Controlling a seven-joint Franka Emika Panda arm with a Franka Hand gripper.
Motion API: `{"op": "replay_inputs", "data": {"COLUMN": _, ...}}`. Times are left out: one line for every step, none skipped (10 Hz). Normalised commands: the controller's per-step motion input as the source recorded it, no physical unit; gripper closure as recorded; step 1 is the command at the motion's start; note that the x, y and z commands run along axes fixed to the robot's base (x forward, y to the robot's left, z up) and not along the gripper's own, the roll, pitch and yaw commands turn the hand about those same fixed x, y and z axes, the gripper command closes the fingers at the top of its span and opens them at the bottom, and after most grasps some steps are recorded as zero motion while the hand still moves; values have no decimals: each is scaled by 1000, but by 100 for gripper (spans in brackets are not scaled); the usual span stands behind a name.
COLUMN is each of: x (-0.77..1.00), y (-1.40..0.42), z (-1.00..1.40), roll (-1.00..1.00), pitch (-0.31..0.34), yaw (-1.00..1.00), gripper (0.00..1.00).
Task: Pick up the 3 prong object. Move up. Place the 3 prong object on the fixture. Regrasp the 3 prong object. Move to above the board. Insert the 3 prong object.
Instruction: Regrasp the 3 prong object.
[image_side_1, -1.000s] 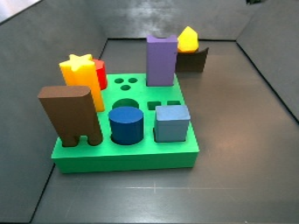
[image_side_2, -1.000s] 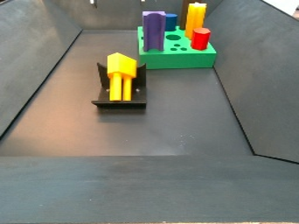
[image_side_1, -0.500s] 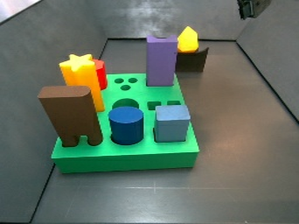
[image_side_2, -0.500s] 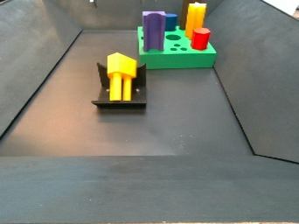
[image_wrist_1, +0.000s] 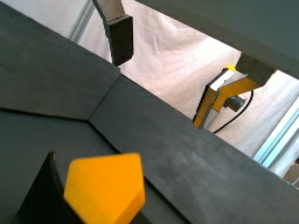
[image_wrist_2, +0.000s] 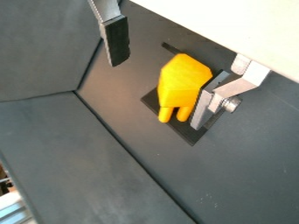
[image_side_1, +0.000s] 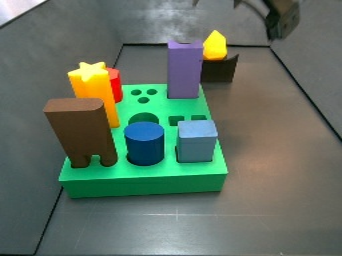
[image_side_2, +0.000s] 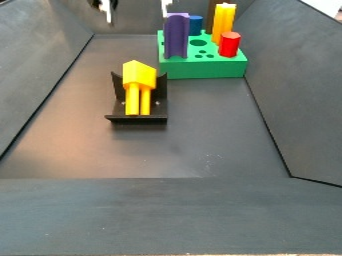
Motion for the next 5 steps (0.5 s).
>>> {"op": "replay_inputs", "data": {"x": 79, "y": 44, "z": -1000, "roll": 129, "pitch": 14, "yaw": 151, "gripper": 0}}
{"op": "replay_inputs", "data": {"x": 96, "y": 37, "z": -1000, "roll": 110, "pitch": -3, "yaw": 131, "gripper": 0}}
{"op": "replay_inputs", "data": {"x": 103, "y": 33, "z": -1000, "roll": 104, "pitch": -9, "yaw": 121, "gripper": 0}}
{"op": "replay_inputs", "data": {"x": 115, "y": 25, "z": -1000, "roll": 95, "pitch": -21, "yaw": 100, "gripper": 0}}
{"op": "replay_inputs", "data": {"x": 123, "y": 19, "z": -1000, "roll": 93, "pitch": -29, "yaw": 87, "gripper": 0}}
